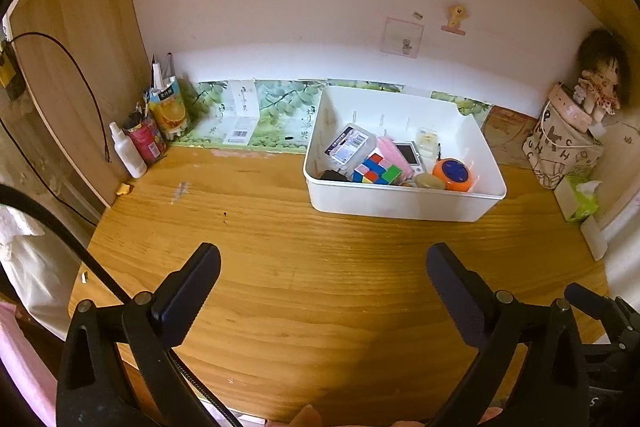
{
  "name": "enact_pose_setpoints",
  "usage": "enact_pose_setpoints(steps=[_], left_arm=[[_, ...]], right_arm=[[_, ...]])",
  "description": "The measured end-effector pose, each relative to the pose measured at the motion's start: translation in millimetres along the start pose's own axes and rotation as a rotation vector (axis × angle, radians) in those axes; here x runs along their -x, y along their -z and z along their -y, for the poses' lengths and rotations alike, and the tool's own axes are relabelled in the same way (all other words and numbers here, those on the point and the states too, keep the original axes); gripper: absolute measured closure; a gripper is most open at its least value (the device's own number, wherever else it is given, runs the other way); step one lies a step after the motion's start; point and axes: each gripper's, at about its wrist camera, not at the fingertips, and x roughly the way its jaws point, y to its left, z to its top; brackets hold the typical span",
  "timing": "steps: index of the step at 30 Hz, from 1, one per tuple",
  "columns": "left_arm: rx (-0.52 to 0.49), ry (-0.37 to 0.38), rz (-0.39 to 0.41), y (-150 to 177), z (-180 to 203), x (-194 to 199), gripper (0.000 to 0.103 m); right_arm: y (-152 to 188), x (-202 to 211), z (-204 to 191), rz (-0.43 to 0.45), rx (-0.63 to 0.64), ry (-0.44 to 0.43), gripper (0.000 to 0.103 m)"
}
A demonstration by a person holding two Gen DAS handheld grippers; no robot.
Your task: Organize rigid objects
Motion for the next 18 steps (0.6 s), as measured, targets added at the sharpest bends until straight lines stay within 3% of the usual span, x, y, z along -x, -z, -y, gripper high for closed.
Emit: enact_pose_setpoints(steps=[9,18], left_arm=[[-0.074,0.026,0.023,-1.1,9.9,0.3,0.001],[-0.067,0.037,0.022,-6.6,9.4,-5.4,0.001]], right_arm=[[-4.0,-3.5,-7.6,-0.001,0.026,0.03,0.0],[-10.0,-4.0,-20.5,0.02,0.104,0.065,0.0]])
